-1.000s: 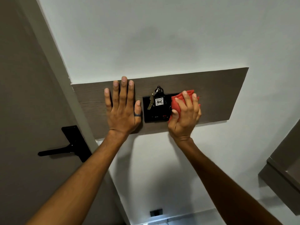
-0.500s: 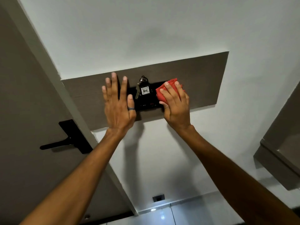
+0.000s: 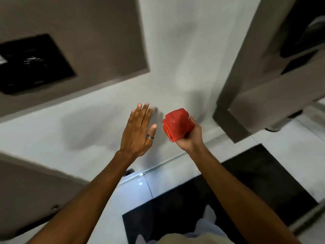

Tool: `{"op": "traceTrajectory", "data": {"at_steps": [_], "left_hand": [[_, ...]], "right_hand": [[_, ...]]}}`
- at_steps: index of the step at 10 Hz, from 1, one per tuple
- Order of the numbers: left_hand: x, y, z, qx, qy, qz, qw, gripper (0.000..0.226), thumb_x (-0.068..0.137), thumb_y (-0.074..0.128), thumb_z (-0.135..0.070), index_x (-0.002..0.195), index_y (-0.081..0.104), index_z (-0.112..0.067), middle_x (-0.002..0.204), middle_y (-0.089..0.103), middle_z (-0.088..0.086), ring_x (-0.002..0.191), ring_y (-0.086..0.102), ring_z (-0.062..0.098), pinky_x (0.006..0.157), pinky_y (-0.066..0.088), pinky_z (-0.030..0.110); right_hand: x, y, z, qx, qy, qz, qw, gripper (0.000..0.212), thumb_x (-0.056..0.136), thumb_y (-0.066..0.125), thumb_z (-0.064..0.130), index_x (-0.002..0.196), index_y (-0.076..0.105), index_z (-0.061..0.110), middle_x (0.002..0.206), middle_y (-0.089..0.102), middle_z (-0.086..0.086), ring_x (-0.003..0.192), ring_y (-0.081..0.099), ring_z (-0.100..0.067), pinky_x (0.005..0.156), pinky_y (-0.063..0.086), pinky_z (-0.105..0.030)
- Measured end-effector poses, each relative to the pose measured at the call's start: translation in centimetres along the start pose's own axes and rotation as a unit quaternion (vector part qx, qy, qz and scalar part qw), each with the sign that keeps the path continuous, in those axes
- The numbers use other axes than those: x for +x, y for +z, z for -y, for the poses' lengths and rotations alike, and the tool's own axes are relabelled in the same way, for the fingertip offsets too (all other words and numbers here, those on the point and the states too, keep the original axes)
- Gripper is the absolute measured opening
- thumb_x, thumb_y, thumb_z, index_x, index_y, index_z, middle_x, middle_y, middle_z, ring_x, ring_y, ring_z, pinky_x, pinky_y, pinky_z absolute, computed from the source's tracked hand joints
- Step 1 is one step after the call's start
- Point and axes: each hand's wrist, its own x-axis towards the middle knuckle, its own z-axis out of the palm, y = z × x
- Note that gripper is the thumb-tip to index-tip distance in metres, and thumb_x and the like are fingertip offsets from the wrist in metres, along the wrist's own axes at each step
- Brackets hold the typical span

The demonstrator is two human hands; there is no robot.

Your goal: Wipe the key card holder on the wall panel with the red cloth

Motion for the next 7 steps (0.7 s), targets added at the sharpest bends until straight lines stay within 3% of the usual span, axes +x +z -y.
{"op": "traceTrajectory", "data": {"at_steps": [1, 2, 3, 4, 5, 6, 7], "left_hand": [[3.5, 4.3, -4.4, -0.022, 0.001, 0.09, 0.996, 0.067, 0.106, 0.023, -0.048, 0.159, 0.029, -0.008, 0.167, 0.023, 0.01, 0.157, 0.009, 0.027, 0.129, 0.015, 0.048], [7.2, 7.6, -8.5, -0.041, 0.011, 0.143, 0.989, 0.069, 0.106, 0.019, -0.052, 0.16, 0.026, -0.009, 0.168, 0.02, 0.009, 0.158, 0.006, 0.026, 0.13, 0.012, 0.045], [10.8, 10.3, -12.3, -0.047, 0.001, 0.18, 0.982, 0.068, 0.107, 0.016, -0.053, 0.162, 0.018, -0.012, 0.17, 0.016, 0.006, 0.158, 0.0, 0.023, 0.13, 0.008, 0.041], [13.7, 12.7, -14.7, -0.02, -0.014, 0.213, 0.977, 0.075, 0.101, 0.009, -0.057, 0.163, 0.012, -0.014, 0.171, 0.01, 0.004, 0.158, -0.005, 0.02, 0.13, 0.003, 0.04], [14.3, 14.3, -16.0, 0.036, -0.011, 0.24, 0.97, 0.076, 0.1, 0.001, -0.057, 0.163, 0.006, -0.015, 0.171, 0.004, 0.003, 0.157, -0.01, 0.021, 0.13, 0.0, 0.041], [13.7, 13.5, -16.5, 0.06, -0.013, 0.227, 0.972, 0.071, 0.106, 0.003, -0.056, 0.163, 0.003, -0.013, 0.171, 0.0, 0.005, 0.157, -0.011, 0.023, 0.13, -0.002, 0.043], [13.2, 11.2, -16.7, 0.074, -0.016, 0.146, 0.986, 0.072, 0.104, 0.015, -0.052, 0.162, 0.012, -0.009, 0.17, 0.007, 0.009, 0.158, -0.003, 0.027, 0.13, 0.005, 0.047]], "right_hand": [[0.7, -5.0, 8.2, -0.03, -0.08, -0.019, 0.996, 0.054, 0.096, 0.053, 0.06, 0.118, 0.064, 0.013, 0.123, 0.063, -0.019, 0.112, 0.063, -0.036, 0.12, 0.037, -0.056], [1.3, -8.6, 17.7, -0.196, -0.194, -0.061, 0.959, 0.076, 0.071, 0.08, 0.071, 0.113, 0.063, 0.012, 0.11, 0.065, -0.019, 0.104, 0.066, -0.034, 0.099, 0.053, -0.047], [4.4, -13.1, 26.1, -0.537, -0.321, -0.094, 0.775, 0.058, 0.098, 0.054, 0.061, 0.14, 0.055, 0.021, 0.129, 0.066, 0.006, 0.127, 0.063, -0.012, 0.104, 0.053, -0.03], [9.5, -18.7, 30.6, -0.878, -0.205, -0.065, 0.427, 0.06, 0.109, 0.042, 0.047, 0.162, 0.031, 0.022, 0.17, 0.031, -0.006, 0.163, 0.019, -0.027, 0.132, 0.02, -0.056], [11.3, -22.3, 31.0, -0.943, -0.102, -0.039, 0.315, 0.06, 0.112, 0.035, 0.045, 0.166, 0.013, 0.031, 0.177, 0.004, 0.004, 0.165, -0.006, -0.031, 0.131, -0.001, -0.067], [10.9, -21.5, 30.7, -0.938, -0.099, -0.056, 0.326, 0.06, 0.112, 0.027, 0.048, 0.167, 0.008, 0.031, 0.178, 0.0, 0.003, 0.165, -0.009, -0.032, 0.131, -0.004, -0.068], [9.5, -19.9, 27.8, -0.897, -0.185, -0.132, 0.38, 0.065, 0.11, 0.02, 0.056, 0.167, 0.007, 0.027, 0.178, 0.003, -0.005, 0.165, -0.005, -0.035, 0.132, -0.006, -0.066]]}}
